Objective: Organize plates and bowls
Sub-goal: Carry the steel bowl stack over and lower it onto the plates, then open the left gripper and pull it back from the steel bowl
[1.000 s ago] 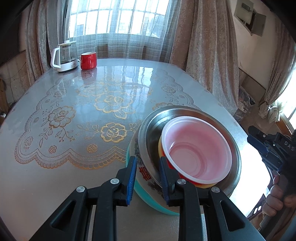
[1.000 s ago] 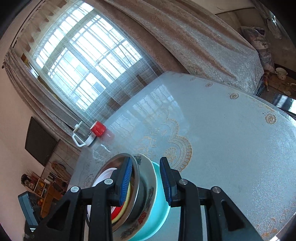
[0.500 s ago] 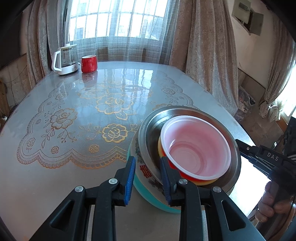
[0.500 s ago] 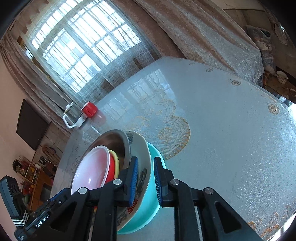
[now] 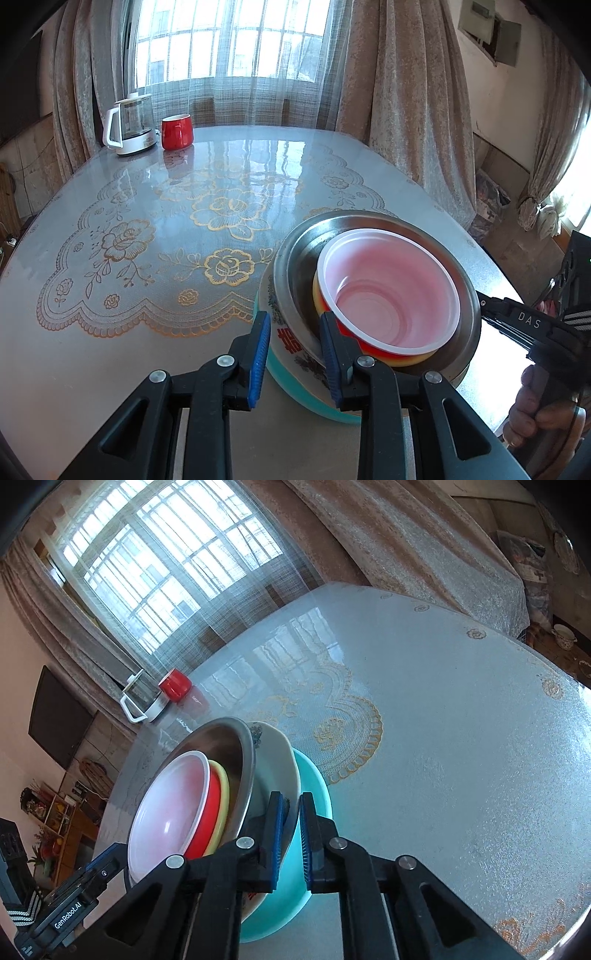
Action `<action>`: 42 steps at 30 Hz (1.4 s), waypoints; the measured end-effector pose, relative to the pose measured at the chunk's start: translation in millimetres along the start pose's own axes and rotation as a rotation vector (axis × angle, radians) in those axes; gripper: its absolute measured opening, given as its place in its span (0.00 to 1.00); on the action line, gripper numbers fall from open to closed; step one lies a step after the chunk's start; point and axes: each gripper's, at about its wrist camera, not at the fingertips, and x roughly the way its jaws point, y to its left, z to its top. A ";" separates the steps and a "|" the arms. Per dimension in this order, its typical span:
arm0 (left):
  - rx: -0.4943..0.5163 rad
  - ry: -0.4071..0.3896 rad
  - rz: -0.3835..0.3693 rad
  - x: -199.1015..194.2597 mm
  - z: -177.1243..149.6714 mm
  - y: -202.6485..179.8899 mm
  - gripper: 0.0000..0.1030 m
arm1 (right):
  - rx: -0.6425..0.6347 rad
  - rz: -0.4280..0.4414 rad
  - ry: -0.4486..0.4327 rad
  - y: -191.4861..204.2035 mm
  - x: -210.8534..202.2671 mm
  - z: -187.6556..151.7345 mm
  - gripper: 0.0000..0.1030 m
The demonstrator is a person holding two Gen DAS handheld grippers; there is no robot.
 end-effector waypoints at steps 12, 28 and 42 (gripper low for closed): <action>0.004 -0.016 0.017 -3.7 -0.8 -0.6 0.31 | 0.001 0.001 0.017 -1.5 2.6 -0.3 0.09; 0.001 -0.043 0.079 -14.2 -4.7 3.0 0.35 | -0.109 -0.116 -0.081 13.3 -26.5 7.1 0.26; -0.030 -0.069 0.157 -38.8 -19.6 15.6 0.40 | -0.269 -0.208 -0.162 66.2 -43.0 -11.9 0.38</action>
